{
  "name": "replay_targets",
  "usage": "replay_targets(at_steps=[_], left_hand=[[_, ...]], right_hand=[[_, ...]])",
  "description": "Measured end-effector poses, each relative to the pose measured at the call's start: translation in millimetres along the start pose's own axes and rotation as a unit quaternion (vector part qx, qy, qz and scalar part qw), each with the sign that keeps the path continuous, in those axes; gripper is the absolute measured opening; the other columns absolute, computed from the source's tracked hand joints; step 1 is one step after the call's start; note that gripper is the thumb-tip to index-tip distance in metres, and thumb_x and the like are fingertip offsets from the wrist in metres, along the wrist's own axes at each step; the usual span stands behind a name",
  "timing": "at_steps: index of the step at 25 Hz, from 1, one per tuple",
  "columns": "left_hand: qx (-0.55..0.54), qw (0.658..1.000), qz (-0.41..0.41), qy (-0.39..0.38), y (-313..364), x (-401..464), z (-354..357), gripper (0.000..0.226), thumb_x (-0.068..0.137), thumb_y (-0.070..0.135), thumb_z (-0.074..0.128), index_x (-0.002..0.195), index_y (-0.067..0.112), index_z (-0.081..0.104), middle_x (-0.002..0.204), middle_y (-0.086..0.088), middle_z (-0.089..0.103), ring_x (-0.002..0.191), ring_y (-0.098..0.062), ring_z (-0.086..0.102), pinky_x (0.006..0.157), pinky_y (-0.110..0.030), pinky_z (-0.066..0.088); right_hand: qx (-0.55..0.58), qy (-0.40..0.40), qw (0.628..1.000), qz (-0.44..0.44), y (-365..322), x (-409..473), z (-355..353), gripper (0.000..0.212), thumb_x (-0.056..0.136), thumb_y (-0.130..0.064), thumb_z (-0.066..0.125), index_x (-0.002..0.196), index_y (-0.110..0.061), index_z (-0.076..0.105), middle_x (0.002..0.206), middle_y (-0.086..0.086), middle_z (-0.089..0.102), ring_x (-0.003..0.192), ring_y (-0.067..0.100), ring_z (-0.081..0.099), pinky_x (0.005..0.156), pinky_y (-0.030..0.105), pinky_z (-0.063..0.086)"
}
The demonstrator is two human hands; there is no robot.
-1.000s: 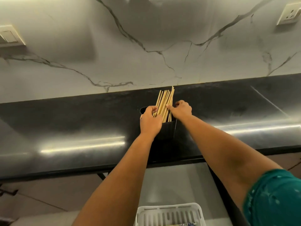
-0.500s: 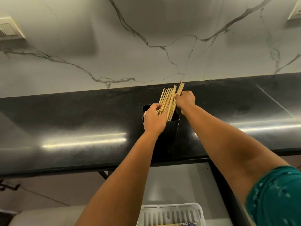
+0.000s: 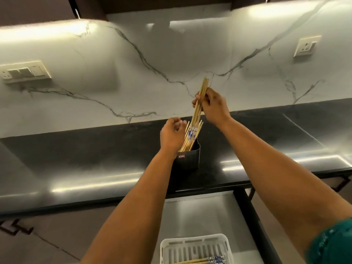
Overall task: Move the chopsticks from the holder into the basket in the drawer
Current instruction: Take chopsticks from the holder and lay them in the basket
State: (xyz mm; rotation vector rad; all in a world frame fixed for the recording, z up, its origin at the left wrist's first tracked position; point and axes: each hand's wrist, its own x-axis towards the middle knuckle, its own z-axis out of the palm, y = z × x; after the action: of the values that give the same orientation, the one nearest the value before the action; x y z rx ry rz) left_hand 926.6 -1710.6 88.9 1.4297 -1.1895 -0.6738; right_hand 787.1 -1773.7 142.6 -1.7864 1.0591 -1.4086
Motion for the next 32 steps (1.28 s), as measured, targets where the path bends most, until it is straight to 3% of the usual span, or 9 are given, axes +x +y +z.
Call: replay_targets(at_steps=[3,6,12,17,21,23,26,29,32], left_hand=[[0.026,0.994,0.034,-0.096,35,-20,-20,0.032,0.09,0.034,0.06,0.111,0.01,0.066,0.104,-0.003,0.071,0.096,-0.016,0.066,0.09,-0.035,0.052],[-0.019,0.977,0.009,-0.213,44,-56,-32,0.028,0.093,0.025,0.058,0.095,-0.001,0.07,0.094,-0.022,0.072,0.085,-0.031,0.069,0.087,-0.048,0.055],[-0.134,0.941,-0.072,-0.304,46,-118,-66,0.025,0.091,0.02,0.061,0.108,0.003,0.066,0.099,-0.015,0.074,0.091,-0.027,0.072,0.08,-0.036,0.058],[-0.247,0.946,-0.127,-0.166,17,-161,-77,0.023,0.093,0.012,0.057,0.112,0.0,0.06,0.098,-0.018,0.073,0.085,-0.026,0.073,0.065,-0.028,0.059],[-0.277,0.948,-0.142,-0.066,-18,-185,-75,0.014,0.097,0.011,0.051,0.105,0.003,0.057,0.101,-0.021,0.07,0.089,-0.026,0.071,0.072,-0.032,0.06],[-0.278,0.947,-0.152,-0.052,-32,-198,-66,0.014,0.097,0.012,0.05,0.106,0.003,0.055,0.103,-0.021,0.07,0.092,-0.026,0.071,0.077,-0.036,0.059],[-0.285,0.944,-0.156,-0.05,-44,-220,-48,0.014,0.096,0.012,0.052,0.106,0.005,0.056,0.104,-0.019,0.069,0.094,-0.022,0.071,0.078,-0.037,0.06],[-0.296,0.94,-0.166,-0.024,-54,-225,-41,0.016,0.095,0.012,0.054,0.108,0.005,0.058,0.103,-0.018,0.07,0.094,-0.023,0.071,0.079,-0.039,0.059],[-0.287,0.935,-0.209,0.026,-67,-226,-36,0.019,0.094,0.011,0.055,0.112,0.004,0.057,0.103,-0.017,0.07,0.094,-0.025,0.07,0.082,-0.041,0.058]], right_hand=[[-0.014,-0.111,0.994,0.009,-43,-33,-7,0.011,0.096,-0.012,0.05,0.099,-0.007,0.059,0.093,0.01,0.071,0.086,0.015,0.071,0.076,0.028,0.059],[-0.004,-0.127,0.99,0.056,-64,-73,-7,0.014,0.096,-0.014,0.052,0.102,-0.006,0.062,0.096,0.007,0.073,0.089,0.013,0.071,0.083,0.031,0.058],[0.109,-0.138,0.974,0.146,-91,-133,-5,0.019,0.096,-0.016,0.053,0.109,-0.005,0.062,0.102,0.01,0.073,0.094,0.017,0.072,0.083,0.031,0.058],[0.104,-0.01,0.962,0.252,-59,-206,16,0.035,0.096,-0.043,0.048,0.113,-0.015,0.06,0.117,0.01,0.064,0.114,0.024,0.059,0.099,0.04,0.047],[0.358,0.157,0.816,0.426,-16,-286,34,0.06,0.098,-0.051,0.035,0.135,-0.005,0.046,0.134,0.017,0.054,0.121,0.028,0.054,0.104,0.04,0.042],[0.393,0.18,0.785,0.444,-7,-300,39,0.063,0.097,-0.055,0.033,0.135,-0.007,0.046,0.131,0.016,0.056,0.107,0.025,0.06,0.093,0.037,0.045],[0.372,0.169,0.804,0.433,-7,-298,42,0.062,0.097,-0.057,0.03,0.134,-0.01,0.047,0.122,0.012,0.061,0.095,0.02,0.063,0.085,0.033,0.047],[0.308,0.13,0.841,0.426,-7,-299,40,0.049,0.1,-0.046,0.036,0.136,-0.014,0.045,0.126,0.011,0.058,0.102,0.02,0.061,0.087,0.032,0.05],[-0.018,0.015,0.952,0.305,1,-311,34,0.05,0.095,-0.016,0.052,0.143,-0.017,0.035,0.143,0.01,0.045,0.118,0.019,0.053,0.088,0.026,0.05]])
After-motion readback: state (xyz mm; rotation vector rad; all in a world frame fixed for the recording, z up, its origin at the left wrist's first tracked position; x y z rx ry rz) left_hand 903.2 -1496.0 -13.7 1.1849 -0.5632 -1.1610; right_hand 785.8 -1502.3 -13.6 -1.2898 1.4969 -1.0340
